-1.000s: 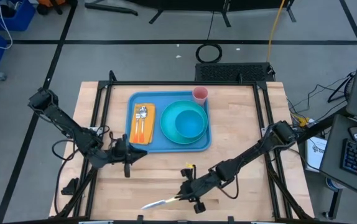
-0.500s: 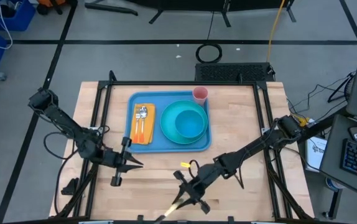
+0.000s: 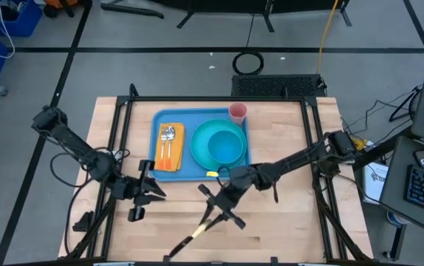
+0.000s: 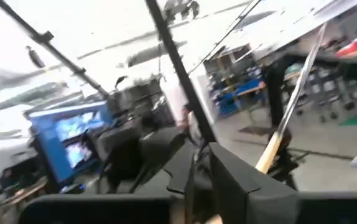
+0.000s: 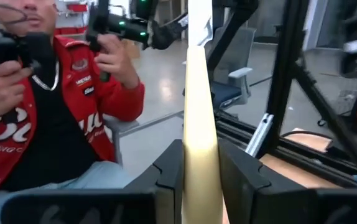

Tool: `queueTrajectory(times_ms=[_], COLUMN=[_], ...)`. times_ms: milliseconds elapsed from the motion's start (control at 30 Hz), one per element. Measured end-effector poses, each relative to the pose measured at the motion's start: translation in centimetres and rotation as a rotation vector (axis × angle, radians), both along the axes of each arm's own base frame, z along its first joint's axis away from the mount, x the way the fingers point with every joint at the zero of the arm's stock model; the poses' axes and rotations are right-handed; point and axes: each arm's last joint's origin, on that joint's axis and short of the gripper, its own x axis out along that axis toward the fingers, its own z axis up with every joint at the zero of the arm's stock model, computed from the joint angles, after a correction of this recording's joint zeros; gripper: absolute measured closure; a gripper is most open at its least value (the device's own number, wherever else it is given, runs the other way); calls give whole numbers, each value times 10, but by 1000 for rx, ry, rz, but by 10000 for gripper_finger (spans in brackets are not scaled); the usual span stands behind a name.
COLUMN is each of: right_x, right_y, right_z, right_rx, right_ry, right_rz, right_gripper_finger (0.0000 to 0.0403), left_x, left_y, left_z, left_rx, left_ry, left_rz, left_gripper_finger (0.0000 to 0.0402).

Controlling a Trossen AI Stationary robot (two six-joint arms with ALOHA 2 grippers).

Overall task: Set up tray
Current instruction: Put the yellow knife on the yellow napkin to the right of the orange spoon on the blue serving tray

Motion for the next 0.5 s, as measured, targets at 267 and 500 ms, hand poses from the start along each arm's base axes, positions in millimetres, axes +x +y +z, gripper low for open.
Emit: queueTrajectory(times_ms=[267, 500], right_x=[4, 6], right_y=[-14, -22], right_z=[1, 2], right_rx=[20, 22], right_ry=[10, -2], right_rz=[-15, -10], right_gripper_finger=[339, 339], left_x=[16, 13], left_y=[0, -5], left_z=[14, 16], left_rx=[25, 83], left_ry=[169, 130], left_rz=[-21, -140], left_gripper_finger=[249, 227])
